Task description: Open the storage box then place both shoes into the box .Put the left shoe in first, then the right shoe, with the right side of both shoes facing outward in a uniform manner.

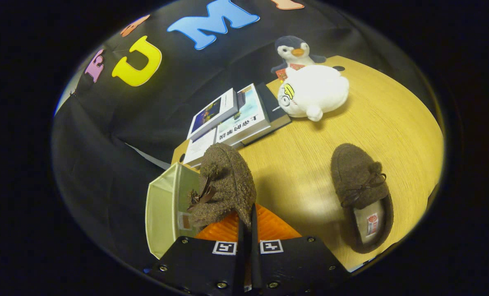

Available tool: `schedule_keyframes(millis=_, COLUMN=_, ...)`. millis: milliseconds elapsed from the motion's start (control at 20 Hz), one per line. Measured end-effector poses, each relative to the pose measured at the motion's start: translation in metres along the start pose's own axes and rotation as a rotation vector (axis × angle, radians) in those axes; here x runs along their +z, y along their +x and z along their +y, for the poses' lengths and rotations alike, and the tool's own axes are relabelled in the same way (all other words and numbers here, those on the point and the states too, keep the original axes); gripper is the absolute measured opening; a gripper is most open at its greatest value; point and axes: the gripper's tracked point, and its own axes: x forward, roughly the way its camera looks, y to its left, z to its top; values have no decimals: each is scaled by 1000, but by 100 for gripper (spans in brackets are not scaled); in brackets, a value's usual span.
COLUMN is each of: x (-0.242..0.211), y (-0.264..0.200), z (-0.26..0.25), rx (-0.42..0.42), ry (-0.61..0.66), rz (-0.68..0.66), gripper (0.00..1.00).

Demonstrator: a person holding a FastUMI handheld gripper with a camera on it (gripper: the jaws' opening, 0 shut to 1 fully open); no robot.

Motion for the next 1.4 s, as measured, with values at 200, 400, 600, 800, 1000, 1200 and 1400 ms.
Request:
schedule_keyframes(millis=200, x=8, y=-7, z=44, rx=64, ry=4, rz=2, gripper=6)
schedule_keyframes(millis=400, x=9, y=-8, z=90, rx=122, ry=2, rz=0, gripper=6)
schedule_keyframes(millis=600, x=-9, y=4, z=130, rx=148, ry=-29, rz=33, gripper=6)
schedule_keyframes(millis=800, x=-36, y=28, z=158, rx=151, ry=-55, rz=63, gripper=7)
schedule_keyframes(millis=1000, x=-68, y=53, z=176, rx=128, ry=-84, rz=96, gripper=7)
schedule_keyframes(millis=1200, x=-92, y=80, z=174, rx=50, ry=-92, rz=101, gripper=7)
schedule_keyframes(millis=1400, x=-116, y=106, z=166, rx=-33, ry=-84, rz=117, gripper=7)
